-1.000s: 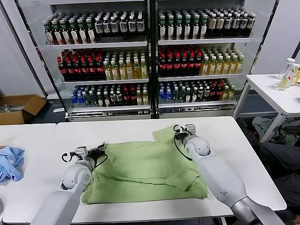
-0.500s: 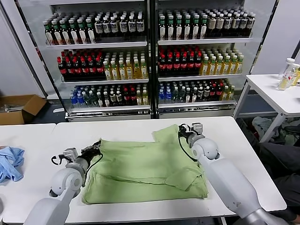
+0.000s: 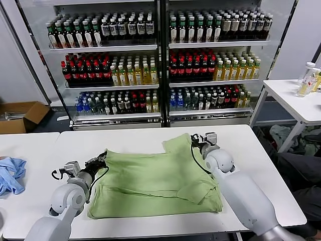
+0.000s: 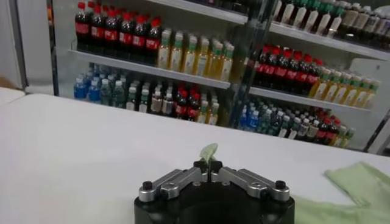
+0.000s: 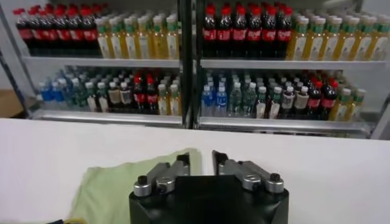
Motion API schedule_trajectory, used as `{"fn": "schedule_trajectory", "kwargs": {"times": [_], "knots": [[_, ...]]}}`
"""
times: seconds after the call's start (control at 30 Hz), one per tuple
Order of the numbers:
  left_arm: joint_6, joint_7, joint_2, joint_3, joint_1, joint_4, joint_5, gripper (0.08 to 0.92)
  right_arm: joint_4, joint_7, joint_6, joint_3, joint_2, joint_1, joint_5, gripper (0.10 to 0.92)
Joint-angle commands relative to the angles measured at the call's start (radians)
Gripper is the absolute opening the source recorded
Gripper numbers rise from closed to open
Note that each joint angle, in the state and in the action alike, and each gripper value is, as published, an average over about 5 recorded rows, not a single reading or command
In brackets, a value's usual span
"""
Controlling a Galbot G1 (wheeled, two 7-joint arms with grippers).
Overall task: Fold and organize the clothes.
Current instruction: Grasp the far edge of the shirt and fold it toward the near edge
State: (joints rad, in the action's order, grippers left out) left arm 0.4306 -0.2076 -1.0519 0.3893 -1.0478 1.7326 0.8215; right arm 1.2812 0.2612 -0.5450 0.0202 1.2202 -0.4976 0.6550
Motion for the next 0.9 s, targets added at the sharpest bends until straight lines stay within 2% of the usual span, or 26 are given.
{"fn": "schedule_trajectory", "kwargs": {"times": [0.03, 0.3, 0.4, 0.53, 0.9], "knots": [[-0.002, 0.003, 0.002, 0.002, -0.009, 0.002, 0.004, 0.083, -0.195, 0.004, -0.021, 0.008, 0.073, 0.077, -0.021, 0.516], [-0.002, 0.005, 0.011, -0.001, -0.005, 0.004, 0.008, 0.083, -0.206, -0.005, -0.032, 0.029, 0.093, 0.073, -0.011, 0.741], [-0.002, 0.006, 0.012, -0.002, -0.007, 0.005, 0.009, 0.083, -0.209, -0.007, -0.032, 0.031, 0.096, 0.071, -0.005, 0.791], [-0.002, 0.007, 0.011, -0.004, -0.007, 0.006, 0.009, 0.083, -0.208, -0.008, -0.033, 0.031, 0.097, 0.067, 0.009, 0.727], [-0.002, 0.011, 0.011, -0.005, -0.015, 0.009, 0.009, 0.083, -0.170, -0.015, -0.033, 0.024, 0.090, 0.038, 0.040, 0.407]]}}
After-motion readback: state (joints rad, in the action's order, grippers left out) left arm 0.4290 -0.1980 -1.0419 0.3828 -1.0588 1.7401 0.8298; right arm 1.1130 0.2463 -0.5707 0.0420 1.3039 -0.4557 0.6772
